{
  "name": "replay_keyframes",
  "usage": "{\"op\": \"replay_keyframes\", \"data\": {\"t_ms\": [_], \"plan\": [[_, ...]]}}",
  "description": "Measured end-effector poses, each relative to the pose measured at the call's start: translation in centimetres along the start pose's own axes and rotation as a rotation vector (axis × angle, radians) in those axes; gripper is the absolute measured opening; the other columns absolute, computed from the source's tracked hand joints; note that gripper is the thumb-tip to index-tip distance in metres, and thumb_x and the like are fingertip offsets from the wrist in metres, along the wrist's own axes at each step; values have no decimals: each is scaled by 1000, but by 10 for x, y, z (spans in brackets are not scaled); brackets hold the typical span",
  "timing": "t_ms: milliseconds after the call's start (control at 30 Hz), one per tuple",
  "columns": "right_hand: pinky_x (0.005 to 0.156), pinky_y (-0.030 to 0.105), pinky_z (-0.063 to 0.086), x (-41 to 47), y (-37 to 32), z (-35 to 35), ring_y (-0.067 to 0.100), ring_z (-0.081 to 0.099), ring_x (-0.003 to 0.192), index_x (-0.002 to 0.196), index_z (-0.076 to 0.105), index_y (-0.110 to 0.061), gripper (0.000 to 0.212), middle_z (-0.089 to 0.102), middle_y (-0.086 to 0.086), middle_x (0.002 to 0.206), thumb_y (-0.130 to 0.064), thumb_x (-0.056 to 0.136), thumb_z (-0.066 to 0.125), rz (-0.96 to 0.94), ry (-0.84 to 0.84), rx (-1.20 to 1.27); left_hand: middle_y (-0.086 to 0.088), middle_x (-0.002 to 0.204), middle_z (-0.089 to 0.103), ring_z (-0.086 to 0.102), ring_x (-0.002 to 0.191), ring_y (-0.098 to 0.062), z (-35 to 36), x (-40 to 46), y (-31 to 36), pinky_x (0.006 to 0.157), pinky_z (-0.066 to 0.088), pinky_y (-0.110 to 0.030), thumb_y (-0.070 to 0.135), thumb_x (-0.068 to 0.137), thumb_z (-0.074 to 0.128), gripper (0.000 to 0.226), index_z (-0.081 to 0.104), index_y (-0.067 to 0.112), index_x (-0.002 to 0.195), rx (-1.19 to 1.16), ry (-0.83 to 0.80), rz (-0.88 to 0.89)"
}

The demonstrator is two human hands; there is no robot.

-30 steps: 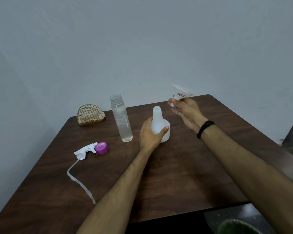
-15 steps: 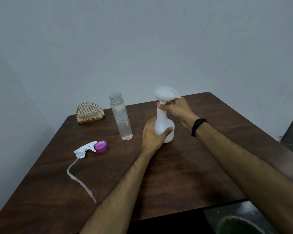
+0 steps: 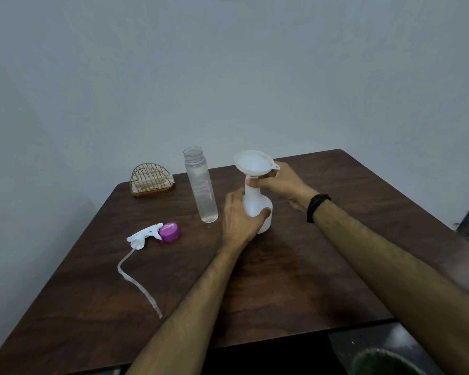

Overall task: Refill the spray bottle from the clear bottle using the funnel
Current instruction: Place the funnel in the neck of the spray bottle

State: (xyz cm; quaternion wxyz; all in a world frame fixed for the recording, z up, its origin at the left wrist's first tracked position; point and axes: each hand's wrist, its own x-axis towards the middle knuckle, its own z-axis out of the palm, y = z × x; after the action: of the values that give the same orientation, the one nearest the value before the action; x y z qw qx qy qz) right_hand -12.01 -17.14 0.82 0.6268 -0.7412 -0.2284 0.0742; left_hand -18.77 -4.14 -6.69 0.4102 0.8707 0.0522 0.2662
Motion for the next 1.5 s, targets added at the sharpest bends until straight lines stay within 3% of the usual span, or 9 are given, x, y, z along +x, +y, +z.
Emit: {"op": "replay_keyframes", "data": {"t_ms": [267,433,600,733,867,1033,1300,1433,1500], "plan": [[101,37,53,-10,-1,-1,10,68,109,122,66,-19,53,74,-3,113,-20,74,88,-59,-61,10,3,125,65,60,113,-12,-9,20,20,90,51,-28,34,89,69,48,52,17,131,-157,129,18],[104,36,50,-16,5,-13,6,64,114,132,55,-23,70,69,-3,121,-26,71,90,-56,-115,9,9,104,72,67,96,-8,-9,28,31,77,55,-25,40,95,63,32,57,22,121,-269,114,66],[103,33,49,-21,24,-26,10,60,123,139,47,-26,85,63,0,132,-47,66,86,-63,-73,115,15,73,55,52,67,-2,-11,24,23,63,41,-23,39,101,57,20,57,21,92,-269,171,84],[100,36,51,-22,33,-18,16,60,120,132,55,-21,68,66,2,127,-68,83,61,-62,126,249,4,77,58,50,69,-3,-27,18,14,64,43,-22,32,101,57,16,57,18,94,-322,232,37],[100,36,49,-7,42,7,19,59,120,129,57,-19,34,65,0,124,-40,103,48,27,141,152,5,69,51,46,64,-5,-52,11,6,57,37,-11,24,101,57,20,53,12,86,-269,289,-16],[102,37,48,13,41,47,15,57,120,121,59,-24,25,63,-2,127,-36,100,55,106,56,92,-4,70,53,45,63,-6,-83,7,-7,57,35,-15,27,101,58,25,56,6,86,-198,317,12],[111,37,40,39,35,96,17,46,133,145,41,-21,87,49,1,145,-38,73,87,92,-74,-71,14,73,51,50,69,-1,-110,-2,-26,65,38,-11,27,100,59,17,57,15,89,-142,376,4],[112,42,41,50,28,110,17,47,133,147,38,-22,108,51,-1,144,-50,56,92,55,-109,-136,0,99,66,61,94,-10,-99,-5,-28,79,49,-19,31,101,57,24,64,9,106,-127,464,-25],[107,41,46,53,26,115,17,52,126,142,42,-23,103,55,-2,138,-50,55,91,15,-117,-158,-3,108,67,62,102,-13,-92,-7,-26,86,52,-25,31,101,56,28,64,7,113,-144,492,-46]]}}
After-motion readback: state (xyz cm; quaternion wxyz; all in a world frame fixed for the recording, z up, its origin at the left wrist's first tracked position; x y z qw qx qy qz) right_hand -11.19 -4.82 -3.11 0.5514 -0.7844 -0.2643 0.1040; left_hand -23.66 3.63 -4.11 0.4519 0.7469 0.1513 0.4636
